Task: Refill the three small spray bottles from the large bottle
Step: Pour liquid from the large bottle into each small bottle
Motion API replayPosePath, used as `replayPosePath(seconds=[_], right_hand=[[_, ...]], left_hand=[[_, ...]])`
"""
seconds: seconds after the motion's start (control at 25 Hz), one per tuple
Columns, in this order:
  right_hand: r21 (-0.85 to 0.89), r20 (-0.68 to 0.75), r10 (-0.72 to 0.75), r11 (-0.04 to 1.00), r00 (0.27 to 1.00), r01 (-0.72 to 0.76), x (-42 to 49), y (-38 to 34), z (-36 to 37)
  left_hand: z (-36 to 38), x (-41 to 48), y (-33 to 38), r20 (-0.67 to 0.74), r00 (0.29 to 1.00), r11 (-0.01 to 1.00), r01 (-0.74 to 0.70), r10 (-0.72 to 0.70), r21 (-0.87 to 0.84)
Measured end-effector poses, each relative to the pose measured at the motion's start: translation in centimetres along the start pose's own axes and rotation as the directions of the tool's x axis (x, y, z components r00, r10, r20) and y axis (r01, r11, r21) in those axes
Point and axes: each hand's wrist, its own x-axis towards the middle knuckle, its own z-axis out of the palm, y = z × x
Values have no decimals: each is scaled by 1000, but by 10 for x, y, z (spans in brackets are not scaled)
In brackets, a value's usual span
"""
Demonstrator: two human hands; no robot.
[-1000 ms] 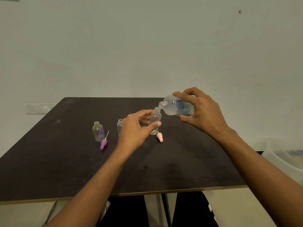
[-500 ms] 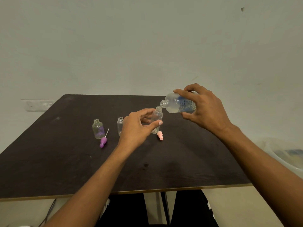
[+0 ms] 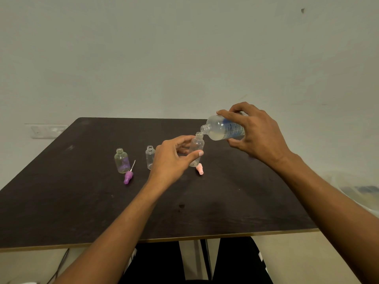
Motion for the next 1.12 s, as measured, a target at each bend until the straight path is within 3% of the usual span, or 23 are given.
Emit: replayPosePath(seconds=[1.12], right_hand=[[-15, 11, 8, 1000, 1000, -8, -3, 1, -2]], left_hand=[[3, -2, 1, 17, 1000, 1000, -4, 4, 25]])
